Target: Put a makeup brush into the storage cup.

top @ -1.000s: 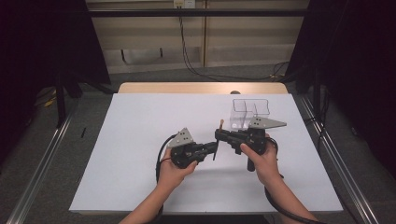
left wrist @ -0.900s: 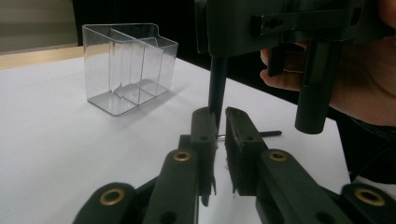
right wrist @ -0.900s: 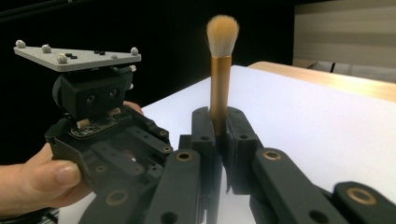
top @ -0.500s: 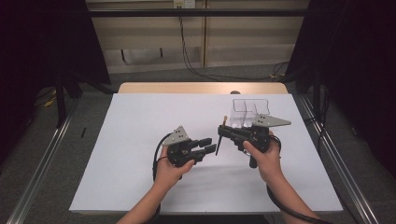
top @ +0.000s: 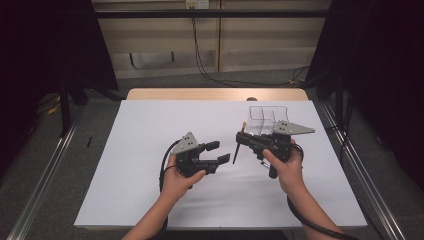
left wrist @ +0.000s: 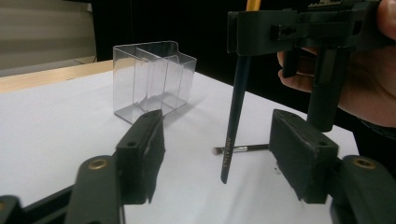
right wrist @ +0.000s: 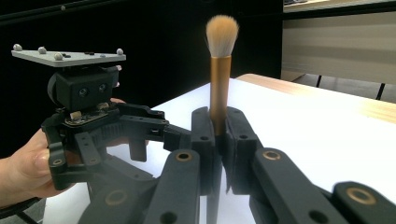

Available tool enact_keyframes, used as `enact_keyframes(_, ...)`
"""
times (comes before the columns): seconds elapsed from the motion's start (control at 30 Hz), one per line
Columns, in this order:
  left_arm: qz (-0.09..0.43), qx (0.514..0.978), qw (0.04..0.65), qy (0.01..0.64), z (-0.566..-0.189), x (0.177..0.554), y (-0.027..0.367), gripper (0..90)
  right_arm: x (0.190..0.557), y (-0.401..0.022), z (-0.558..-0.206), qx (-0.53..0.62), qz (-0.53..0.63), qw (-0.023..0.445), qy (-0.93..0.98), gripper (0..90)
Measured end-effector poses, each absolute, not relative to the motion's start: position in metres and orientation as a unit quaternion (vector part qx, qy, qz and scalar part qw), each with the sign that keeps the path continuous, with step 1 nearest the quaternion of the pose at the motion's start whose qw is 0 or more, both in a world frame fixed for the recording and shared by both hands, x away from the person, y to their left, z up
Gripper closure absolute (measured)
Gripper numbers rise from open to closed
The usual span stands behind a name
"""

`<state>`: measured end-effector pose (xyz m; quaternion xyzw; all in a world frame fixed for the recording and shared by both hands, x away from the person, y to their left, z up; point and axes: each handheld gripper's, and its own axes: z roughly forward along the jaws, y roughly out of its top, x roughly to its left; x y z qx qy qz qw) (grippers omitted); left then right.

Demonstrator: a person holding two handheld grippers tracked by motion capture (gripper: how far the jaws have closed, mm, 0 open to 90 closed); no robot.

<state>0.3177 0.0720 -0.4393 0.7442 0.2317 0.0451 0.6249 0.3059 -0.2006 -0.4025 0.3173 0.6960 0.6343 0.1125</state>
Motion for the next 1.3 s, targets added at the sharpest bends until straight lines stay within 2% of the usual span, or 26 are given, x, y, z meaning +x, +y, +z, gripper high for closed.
enact_keyframes(0.17, 0.04, 0.742, 0.629, 0.227, -0.44, 0.32, 0.072, 20.9, 0.306, -0.201, -0.402, 0.315, 0.635, 0.113, 0.696, 83.9)
enact_keyframes(0.47, 0.049, 0.742, 0.631, 0.222, -0.442, 0.324, 0.079, 7.0, 0.308, -0.204, -0.4, 0.316, 0.634, 0.118, 0.696, 83.9)
enact_keyframes(0.8, 0.058, 0.754, 0.624, 0.197, -0.442, 0.324, 0.088, 0.5, 0.31, -0.207, -0.401, 0.316, 0.636, 0.12, 0.694, 83.9)
enact_keyframes(1.3, 0.057, 0.762, 0.617, 0.186, -0.438, 0.323, 0.106, 0.0, 0.318, -0.209, -0.399, 0.318, 0.631, 0.124, 0.697, 83.8)
